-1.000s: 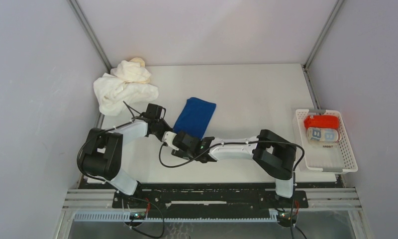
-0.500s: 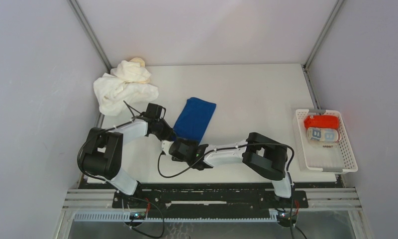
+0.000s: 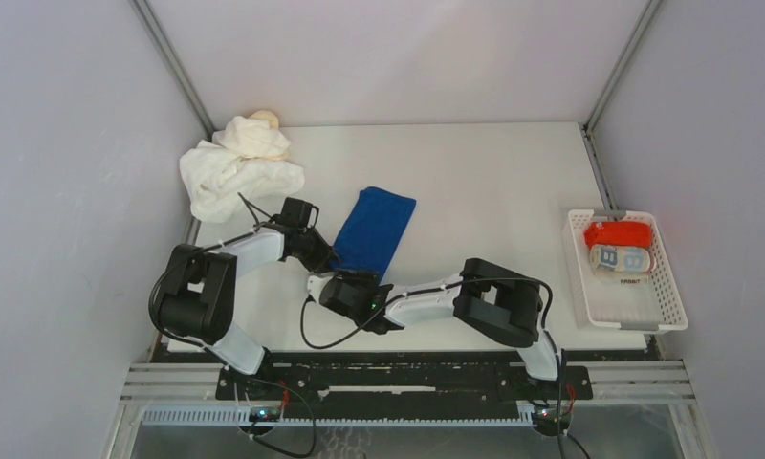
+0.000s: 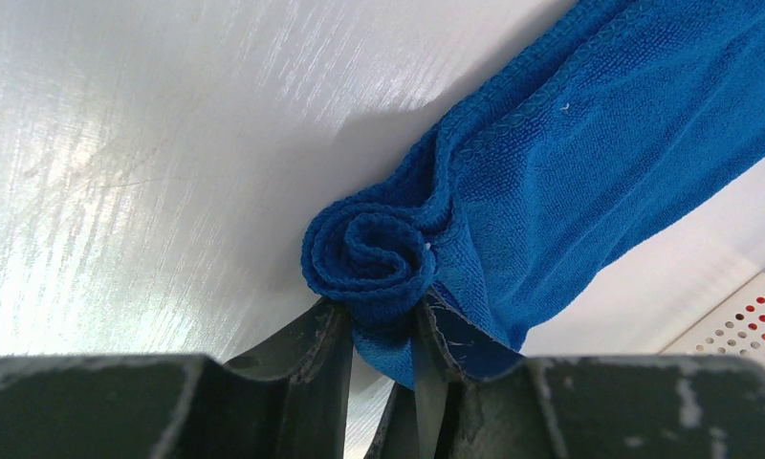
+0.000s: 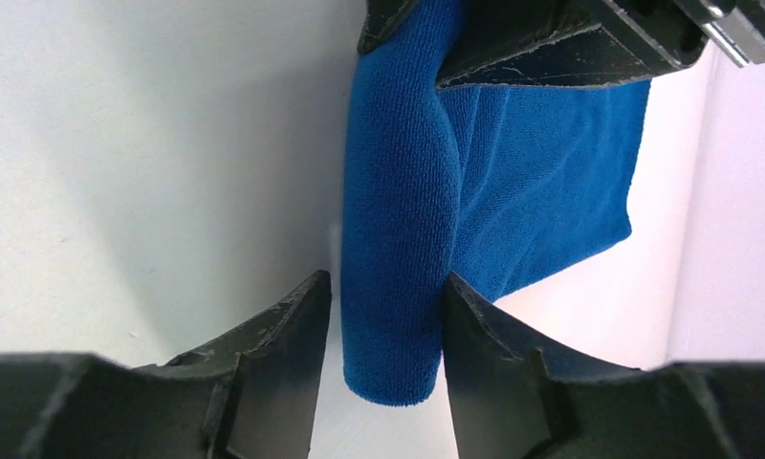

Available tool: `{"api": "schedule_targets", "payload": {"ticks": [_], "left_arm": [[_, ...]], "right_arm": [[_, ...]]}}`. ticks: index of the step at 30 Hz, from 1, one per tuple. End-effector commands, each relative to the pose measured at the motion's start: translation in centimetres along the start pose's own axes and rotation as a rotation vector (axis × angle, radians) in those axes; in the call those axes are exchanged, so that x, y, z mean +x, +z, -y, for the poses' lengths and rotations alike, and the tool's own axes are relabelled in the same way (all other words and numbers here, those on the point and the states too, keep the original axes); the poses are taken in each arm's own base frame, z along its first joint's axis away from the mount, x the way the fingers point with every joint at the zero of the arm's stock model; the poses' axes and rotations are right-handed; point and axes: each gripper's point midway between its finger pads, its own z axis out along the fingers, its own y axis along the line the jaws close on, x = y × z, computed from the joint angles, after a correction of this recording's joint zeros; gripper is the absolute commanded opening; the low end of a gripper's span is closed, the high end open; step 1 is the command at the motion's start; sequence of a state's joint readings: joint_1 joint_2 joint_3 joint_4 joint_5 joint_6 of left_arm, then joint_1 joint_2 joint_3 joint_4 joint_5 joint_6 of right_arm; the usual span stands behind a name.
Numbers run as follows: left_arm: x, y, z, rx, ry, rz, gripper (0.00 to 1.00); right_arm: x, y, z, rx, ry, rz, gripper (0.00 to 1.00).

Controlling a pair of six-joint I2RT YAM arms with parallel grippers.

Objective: Roll the towels
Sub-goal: Roll the towel at the center of the board.

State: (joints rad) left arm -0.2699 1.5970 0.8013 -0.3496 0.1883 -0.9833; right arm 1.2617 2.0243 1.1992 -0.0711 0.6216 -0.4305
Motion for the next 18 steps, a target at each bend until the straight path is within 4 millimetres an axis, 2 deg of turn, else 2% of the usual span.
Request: {"api": "schedule_targets", "payload": {"ticks": [1, 5, 8, 10, 12, 18], "left_arm": [[0.7, 0.9, -2.7, -0.112, 0.025, -0.027, 0.32], [0.5, 0.7, -2.4, -0.110, 0.029, -0.023, 0.33], [0.1, 0.0, -1.8, -0.095, 0.035, -0.012, 0.41], [-0.3, -0.8, -0.9, -0.061, 0.038, 0.012, 0.49], [-0.8, -1.8, -0.3, -0.026, 0.031, 0.041, 0.57], [-2.2, -4.9, -0.2, 0.057, -0.023, 0.128, 0.71]], "right_arm": [[3.2, 1.3, -1.6, -0.072, -0.016, -0.098, 0.43], [3.0, 0.9, -2.1, -0.168, 0.043, -0.083, 0.32], [2.8, 0.5, -2.8, -0.288, 0.118, -0.071, 0.27], [2.8, 0.0, -3.5, -0.415, 0.191, -0.086, 0.23], [1.8, -0.8, -4.1, -0.582, 0.298, -0.059, 0.20], [-0.7, -3.2, -3.0, -0.968, 0.619, 0.049, 0.16]]}}
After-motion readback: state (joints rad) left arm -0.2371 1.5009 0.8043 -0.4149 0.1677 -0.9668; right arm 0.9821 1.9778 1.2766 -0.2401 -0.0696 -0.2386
